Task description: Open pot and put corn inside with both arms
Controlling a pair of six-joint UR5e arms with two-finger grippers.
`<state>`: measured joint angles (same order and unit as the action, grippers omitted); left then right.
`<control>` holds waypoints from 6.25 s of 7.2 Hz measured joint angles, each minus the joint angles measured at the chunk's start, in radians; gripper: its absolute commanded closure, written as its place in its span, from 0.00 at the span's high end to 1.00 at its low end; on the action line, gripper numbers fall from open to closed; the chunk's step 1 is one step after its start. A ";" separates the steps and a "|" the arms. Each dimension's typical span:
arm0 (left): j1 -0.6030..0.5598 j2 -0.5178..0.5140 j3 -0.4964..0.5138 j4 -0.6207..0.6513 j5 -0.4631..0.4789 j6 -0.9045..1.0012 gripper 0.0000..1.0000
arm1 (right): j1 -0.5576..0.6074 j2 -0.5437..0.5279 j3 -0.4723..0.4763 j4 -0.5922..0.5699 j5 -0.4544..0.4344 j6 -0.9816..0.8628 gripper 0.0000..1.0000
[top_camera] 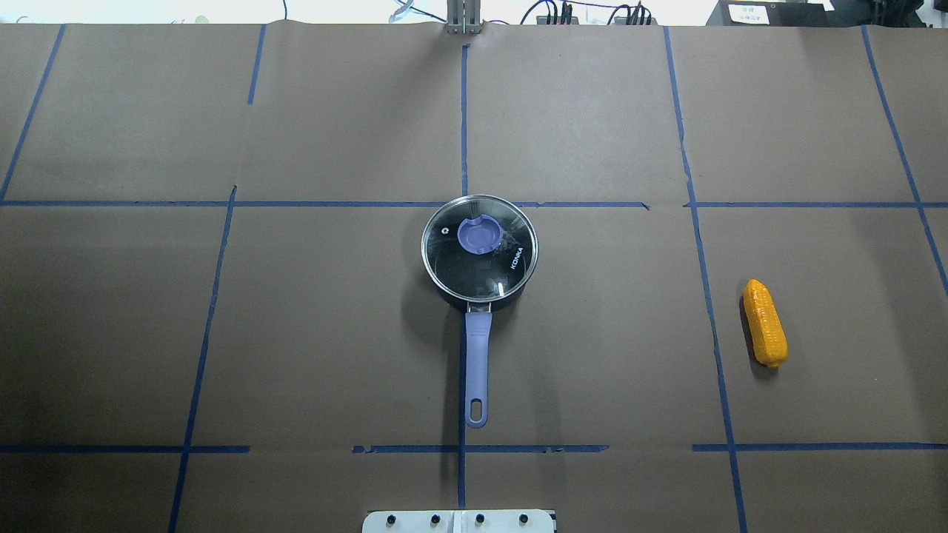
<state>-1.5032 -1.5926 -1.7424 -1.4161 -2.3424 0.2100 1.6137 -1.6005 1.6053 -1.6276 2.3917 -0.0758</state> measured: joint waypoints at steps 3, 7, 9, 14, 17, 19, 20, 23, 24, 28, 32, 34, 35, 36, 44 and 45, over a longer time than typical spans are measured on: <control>0.111 -0.138 -0.051 0.061 0.042 -0.095 1.00 | -0.001 0.002 0.004 0.001 0.001 0.000 1.00; 0.293 -0.319 -0.233 0.279 0.053 -0.435 1.00 | -0.003 0.011 0.022 0.003 0.000 -0.002 1.00; 0.452 -0.474 -0.271 0.378 0.078 -0.690 1.00 | -0.003 0.014 0.020 0.006 0.002 -0.001 1.00; 0.755 -0.814 -0.066 0.241 0.204 -1.179 1.00 | -0.005 0.014 0.013 0.006 0.010 0.003 1.00; 0.822 -0.955 0.118 0.146 0.262 -1.312 1.00 | -0.005 0.017 0.017 0.006 0.011 0.005 1.00; 0.867 -0.999 0.197 0.105 0.320 -1.356 1.00 | -0.005 0.017 0.018 0.006 0.011 0.004 1.00; 0.880 -1.004 0.236 0.060 0.331 -1.381 1.00 | -0.005 0.017 0.018 0.006 0.011 0.004 1.00; 0.893 -1.010 0.301 -0.007 0.337 -1.412 1.00 | -0.005 0.017 0.018 0.006 0.010 0.004 1.00; 0.893 -1.011 0.315 -0.020 0.338 -1.414 1.00 | -0.005 0.017 0.018 0.006 0.009 0.004 1.00; 0.905 -1.012 0.384 -0.105 0.339 -1.427 1.00 | -0.005 0.017 0.016 0.006 0.008 0.003 1.00; 0.923 -1.011 0.385 -0.102 0.339 -1.430 0.09 | -0.005 0.017 0.014 0.006 0.007 0.003 1.00; 0.923 -1.012 0.374 -0.094 0.338 -1.431 0.05 | -0.005 0.017 0.015 0.006 0.007 0.004 1.00; 0.920 -1.011 0.350 -0.071 0.337 -1.431 0.05 | -0.005 0.017 0.015 0.006 0.007 0.004 1.00; 0.914 -1.009 0.309 -0.025 0.336 -1.429 0.05 | -0.005 0.017 0.015 0.006 0.008 0.004 1.00; 0.754 -0.581 -0.092 0.046 0.273 -1.163 0.06 | -0.006 0.042 0.021 0.013 0.051 0.003 1.00; 0.753 -0.536 -0.087 -0.008 0.268 -1.168 0.06 | -0.006 0.043 0.022 0.017 0.055 0.004 1.00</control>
<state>-0.7499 -2.1288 -1.8298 -1.4237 -2.0740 -0.9581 1.6076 -1.5577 1.6274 -1.6106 2.4464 -0.0714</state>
